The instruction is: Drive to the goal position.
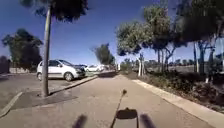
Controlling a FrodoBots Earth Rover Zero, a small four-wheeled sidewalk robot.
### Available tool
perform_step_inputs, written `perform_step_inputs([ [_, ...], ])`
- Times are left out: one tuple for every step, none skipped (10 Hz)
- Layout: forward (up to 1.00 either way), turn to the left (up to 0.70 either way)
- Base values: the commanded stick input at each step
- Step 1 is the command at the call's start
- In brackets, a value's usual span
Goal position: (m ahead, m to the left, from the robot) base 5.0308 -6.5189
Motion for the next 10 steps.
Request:
perform_step_inputs([
  [1.0, 0.0],
  [1.0, 0.0],
  [1.0, 0.0],
  [1.0, 0.0],
  [1.0, 0.0],
  [1.0, 0.0],
  [1.0, 0.0],
  [1.0, 0.0],
  [1.0, 0.0],
  [1.0, 0.0],
])
